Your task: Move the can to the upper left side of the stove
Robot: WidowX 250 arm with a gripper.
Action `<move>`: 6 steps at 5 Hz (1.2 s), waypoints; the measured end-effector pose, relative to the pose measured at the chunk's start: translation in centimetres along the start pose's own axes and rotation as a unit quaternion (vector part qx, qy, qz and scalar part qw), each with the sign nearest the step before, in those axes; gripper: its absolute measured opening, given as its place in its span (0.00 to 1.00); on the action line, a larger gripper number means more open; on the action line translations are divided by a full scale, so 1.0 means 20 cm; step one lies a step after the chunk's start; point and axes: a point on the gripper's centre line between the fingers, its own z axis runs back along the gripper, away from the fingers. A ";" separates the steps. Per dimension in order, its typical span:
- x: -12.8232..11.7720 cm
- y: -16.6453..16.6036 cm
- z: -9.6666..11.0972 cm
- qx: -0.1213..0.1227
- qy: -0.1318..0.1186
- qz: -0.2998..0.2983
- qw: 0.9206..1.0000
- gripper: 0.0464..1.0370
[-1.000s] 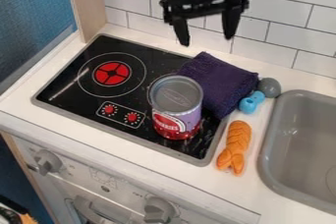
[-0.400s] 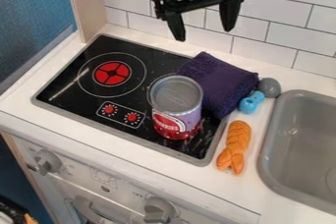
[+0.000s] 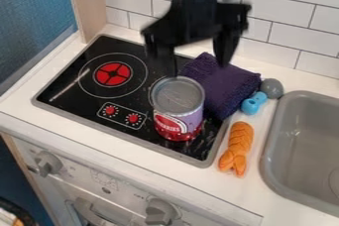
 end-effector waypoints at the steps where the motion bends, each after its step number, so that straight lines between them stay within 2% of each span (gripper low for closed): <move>1: -0.11 0.03 -0.09 0.014 0.038 0.061 0.997 0.96; 3: -0.22 0.05 -0.21 0.075 0.038 0.141 0.986 0.96; 4: -0.23 0.05 -0.26 0.085 0.043 0.147 0.984 0.96; 5: -0.18 0.06 -0.33 0.094 0.051 0.166 0.980 0.96; 6: -0.11 0.09 -0.35 0.098 0.043 0.186 0.977 0.96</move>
